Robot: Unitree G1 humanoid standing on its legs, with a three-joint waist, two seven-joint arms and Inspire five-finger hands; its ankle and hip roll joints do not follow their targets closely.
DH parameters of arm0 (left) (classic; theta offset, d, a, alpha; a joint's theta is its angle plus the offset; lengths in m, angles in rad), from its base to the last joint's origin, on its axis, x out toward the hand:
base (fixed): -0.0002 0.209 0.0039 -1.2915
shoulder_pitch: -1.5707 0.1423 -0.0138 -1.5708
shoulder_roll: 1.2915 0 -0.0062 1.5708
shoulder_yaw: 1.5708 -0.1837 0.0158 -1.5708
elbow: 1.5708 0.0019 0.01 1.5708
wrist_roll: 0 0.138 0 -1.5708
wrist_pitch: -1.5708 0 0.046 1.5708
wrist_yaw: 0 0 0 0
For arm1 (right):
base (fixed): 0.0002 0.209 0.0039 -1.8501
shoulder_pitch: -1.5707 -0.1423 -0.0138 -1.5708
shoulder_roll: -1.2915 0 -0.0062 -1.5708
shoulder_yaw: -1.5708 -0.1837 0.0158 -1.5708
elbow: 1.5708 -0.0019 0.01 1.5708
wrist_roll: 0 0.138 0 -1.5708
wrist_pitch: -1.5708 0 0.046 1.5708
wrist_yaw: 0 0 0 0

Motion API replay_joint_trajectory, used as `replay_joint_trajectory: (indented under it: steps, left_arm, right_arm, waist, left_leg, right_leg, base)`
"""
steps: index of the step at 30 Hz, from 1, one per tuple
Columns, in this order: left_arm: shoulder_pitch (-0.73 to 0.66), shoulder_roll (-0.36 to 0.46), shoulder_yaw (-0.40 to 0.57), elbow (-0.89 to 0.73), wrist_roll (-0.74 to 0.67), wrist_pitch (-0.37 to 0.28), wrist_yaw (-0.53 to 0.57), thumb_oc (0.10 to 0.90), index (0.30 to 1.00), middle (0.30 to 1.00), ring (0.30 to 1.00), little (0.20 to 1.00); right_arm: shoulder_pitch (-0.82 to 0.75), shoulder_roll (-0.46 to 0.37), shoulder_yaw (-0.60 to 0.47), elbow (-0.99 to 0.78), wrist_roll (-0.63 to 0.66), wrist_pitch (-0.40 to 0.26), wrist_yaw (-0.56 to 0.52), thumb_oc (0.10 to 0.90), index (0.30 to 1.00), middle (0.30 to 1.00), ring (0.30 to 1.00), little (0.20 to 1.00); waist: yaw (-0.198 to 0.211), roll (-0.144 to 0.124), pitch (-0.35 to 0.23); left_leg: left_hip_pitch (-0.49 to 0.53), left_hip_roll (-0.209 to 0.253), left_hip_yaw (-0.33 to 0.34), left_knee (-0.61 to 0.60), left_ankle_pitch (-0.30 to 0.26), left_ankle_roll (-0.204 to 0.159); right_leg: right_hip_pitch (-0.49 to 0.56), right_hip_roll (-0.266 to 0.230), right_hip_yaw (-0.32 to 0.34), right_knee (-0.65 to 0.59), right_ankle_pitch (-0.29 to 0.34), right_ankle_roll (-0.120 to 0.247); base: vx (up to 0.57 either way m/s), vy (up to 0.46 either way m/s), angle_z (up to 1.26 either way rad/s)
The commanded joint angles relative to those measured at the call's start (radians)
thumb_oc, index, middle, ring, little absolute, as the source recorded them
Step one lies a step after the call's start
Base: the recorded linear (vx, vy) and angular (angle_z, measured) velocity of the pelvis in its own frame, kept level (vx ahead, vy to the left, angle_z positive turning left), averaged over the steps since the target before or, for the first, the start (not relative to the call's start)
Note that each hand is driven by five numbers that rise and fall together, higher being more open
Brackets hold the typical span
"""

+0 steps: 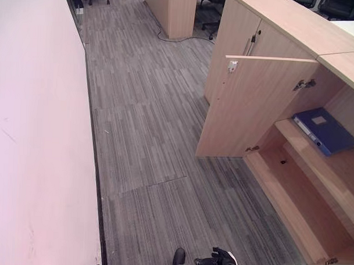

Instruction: Put the empty folder in the office cabinet

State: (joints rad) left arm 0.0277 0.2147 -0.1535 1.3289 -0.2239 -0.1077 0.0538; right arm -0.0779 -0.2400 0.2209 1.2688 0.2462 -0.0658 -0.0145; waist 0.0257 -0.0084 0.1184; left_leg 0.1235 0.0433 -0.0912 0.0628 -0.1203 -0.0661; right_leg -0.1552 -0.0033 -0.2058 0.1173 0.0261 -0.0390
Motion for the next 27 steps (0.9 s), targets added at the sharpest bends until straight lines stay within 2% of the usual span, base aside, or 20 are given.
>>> replay_joint_trajectory:
  steps: [1, 12, 15, 16, 17, 18, 19, 20, 21, 22, 23, 24, 25, 27]
  left_arm:
    - [0.001, -0.034, -0.020, -0.015, 0.026, -0.009, -0.008, 0.800, 0.900, 0.900, 0.900, 0.900]
    - [0.004, -0.027, -0.020, -0.007, 0.059, -0.009, -0.005, 0.800, 0.900, 0.900, 0.900, 0.900]
    - [0.004, -0.026, -0.017, -0.013, 0.053, -0.009, -0.006, 0.800, 0.900, 0.900, 0.900, 0.900]
    - [0.004, -0.026, -0.017, -0.013, 0.053, -0.009, -0.006, 0.800, 0.900, 0.900, 0.900, 0.900]
    - [0.009, -0.025, -0.012, -0.015, 0.051, -0.006, -0.006, 0.800, 0.900, 0.900, 0.900, 0.900]
    - [0.003, -0.017, -0.002, -0.029, 0.035, 0.000, 0.001, 0.800, 0.900, 0.900, 0.900, 0.900]
    - [-0.003, -0.016, 0.000, -0.039, 0.029, -0.002, 0.010, 0.800, 0.900, 0.900, 0.900, 0.900]
    - [-0.003, -0.015, 0.001, -0.043, 0.027, -0.004, 0.014, 0.800, 0.900, 0.900, 0.900, 0.900]
    - [0.006, -0.015, 0.003, -0.047, 0.025, -0.006, 0.017, 0.800, 0.900, 0.900, 0.900, 0.900]
    - [0.010, -0.013, 0.004, -0.047, 0.020, -0.008, 0.018, 0.800, 0.900, 0.900, 0.900, 0.900]
    - [0.013, -0.014, 0.003, -0.047, 0.018, -0.009, 0.018, 0.800, 0.900, 0.900, 0.900, 0.900]
    - [0.021, -0.014, 0.002, -0.051, 0.012, -0.014, 0.022, 0.800, 0.900, 0.900, 0.900, 0.900]
    - [0.021, -0.013, 0.002, -0.051, 0.012, -0.014, 0.022, 0.800, 0.900, 0.900, 0.900, 0.900]
    - [0.033, -0.017, -0.005, -0.060, 0.009, -0.017, 0.023, 0.800, 0.900, 0.900, 0.900, 0.900]
  right_arm:
    - [0.056, -0.013, 0.011, 0.031, 0.032, -0.008, -0.013, 0.800, 0.900, 0.900, 0.900, 0.900]
    - [0.072, -0.003, 0.033, 0.026, -0.003, -0.009, -0.011, 0.800, 0.900, 0.900, 0.900, 0.900]
    - [0.075, 0.002, 0.038, 0.031, -0.005, -0.009, -0.007, 0.800, 0.900, 0.900, 0.900, 0.900]
    - [0.075, 0.002, 0.038, 0.031, -0.005, -0.009, -0.007, 0.800, 0.900, 0.900, 0.900, 0.900]
    - [0.080, 0.004, 0.036, 0.038, -0.004, -0.008, -0.008, 0.800, 0.900, 0.900, 0.900, 0.900]
    - [0.082, 0.001, 0.025, 0.045, 0.000, -0.004, -0.011, 0.800, 0.900, 0.900, 0.900, 0.900]
    - [0.075, -0.006, 0.020, 0.051, 0.004, 0.000, -0.016, 0.800, 0.900, 0.900, 0.900, 0.900]
    - [0.074, -0.009, 0.017, 0.054, 0.006, 0.001, -0.020, 0.800, 0.900, 0.900, 0.900, 0.900]
    - [0.071, -0.015, 0.012, 0.057, 0.009, 0.001, -0.022, 0.800, 0.900, 0.900, 0.900, 0.900]
    - [0.072, -0.016, 0.011, 0.058, 0.011, 0.001, -0.022, 0.800, 0.900, 0.900, 0.900, 0.900]
    - [0.072, -0.018, 0.010, 0.057, 0.010, -0.001, -0.023, 0.800, 0.900, 0.900, 0.900, 0.900]
    - [0.073, -0.020, 0.010, 0.055, 0.009, -0.003, -0.027, 0.800, 0.900, 0.900, 0.900, 0.900]
    - [0.073, -0.020, 0.010, 0.055, 0.009, -0.003, -0.027, 0.800, 0.900, 0.900, 0.900, 0.900]
    - [0.076, -0.018, 0.013, 0.052, 0.010, -0.005, -0.027, 0.800, 0.900, 0.900, 0.900, 0.900]
  waist:
    - [-0.001, -0.005, -0.024]
    - [-0.006, 0.013, -0.028]
    - [-0.009, 0.007, -0.031]
    - [-0.009, 0.007, -0.031]
    - [-0.006, -0.005, -0.026]
    - [0.003, -0.035, 0.004]
    - [0.013, -0.048, 0.021]
    - [0.021, -0.055, 0.027]
    - [0.040, -0.064, 0.029]
    - [0.045, -0.066, 0.027]
    - [0.054, -0.065, 0.034]
    - [0.066, -0.065, 0.039]
    - [0.065, -0.066, 0.037]
    - [0.076, -0.056, 0.038]
  left_leg:
    - [0.077, -0.008, 0.007, -0.114, 0.086, 0.042]
    - [0.079, 0.004, 0.018, -0.100, 0.146, 0.030]
    - [0.053, 0.023, 0.039, 0.021, 0.207, 0.010]
    - [0.054, 0.023, 0.039, 0.021, 0.206, 0.010]
    - [0.005, 0.029, 0.056, 0.150, 0.252, 0.006]
    - [-0.143, 0.042, 0.078, 0.477, 0.343, 0.023]
    - [-0.225, 0.052, 0.116, 0.583, 0.335, 0.039]
    - [-0.273, 0.049, 0.133, 0.599, 0.301, 0.051]
    - [-0.333, 0.016, 0.142, 0.547, 0.235, 0.063]
    - [-0.354, 0.008, 0.138, 0.529, 0.230, 0.058]
    - [-0.376, 0.000, 0.136, 0.494, 0.227, 0.053]
    - [-0.423, -0.017, 0.120, 0.407, 0.239, 0.045]
    - [-0.424, -0.018, 0.119, 0.405, 0.241, 0.045]
    - [-0.438, -0.034, 0.094, 0.265, 0.273, 0.035]
  right_leg:
    - [-0.032, -0.014, 0.024, -0.054, 0.062, 0.091]
    - [-0.024, -0.001, 0.029, -0.036, 0.034, 0.072]
    - [0.008, 0.023, 0.048, -0.032, 0.000, 0.050]
    - [0.008, 0.023, 0.048, -0.032, 0.000, 0.050]
    - [0.042, 0.033, 0.062, -0.034, -0.023, 0.034]
    - [0.090, 0.036, 0.076, -0.020, -0.053, -0.006]
    - [0.116, 0.032, 0.083, -0.013, -0.060, -0.020]
    - [0.130, 0.024, 0.090, -0.013, -0.063, -0.021]
    - [0.160, 0.012, 0.103, -0.023, -0.066, -0.014]
    - [0.169, 0.008, 0.112, -0.026, -0.066, -0.012]
    - [0.185, 0.005, 0.120, -0.029, -0.070, -0.008]
    - [0.216, 0.002, 0.130, -0.043, -0.075, -0.001]
    - [0.214, 0.002, 0.129, -0.043, -0.074, -0.001]
    - [0.247, 0.009, 0.142, -0.058, -0.083, 0.006]
  base:
    - [0.07, -0.017, 0.08]
    - [0.05, -0.031, 0.00]
    - [0.11, -0.120, 0.00]
    - [0.14, -0.160, -0.06]
    - [0.19, -0.323, -0.11]
    - [0.24, -0.418, -0.31]
    - [0.19, -0.341, -0.16]
    - [0.18, -0.119, 0.02]
    - [0.17, -0.014, 0.06]
    - [0.17, 0.026, -0.22]
    - [0.17, 0.048, -0.67]
    - [0.13, 0.038, -0.88]
    - [0.14, 0.040, -1.22]
    - [0.14, 0.062, -0.51]
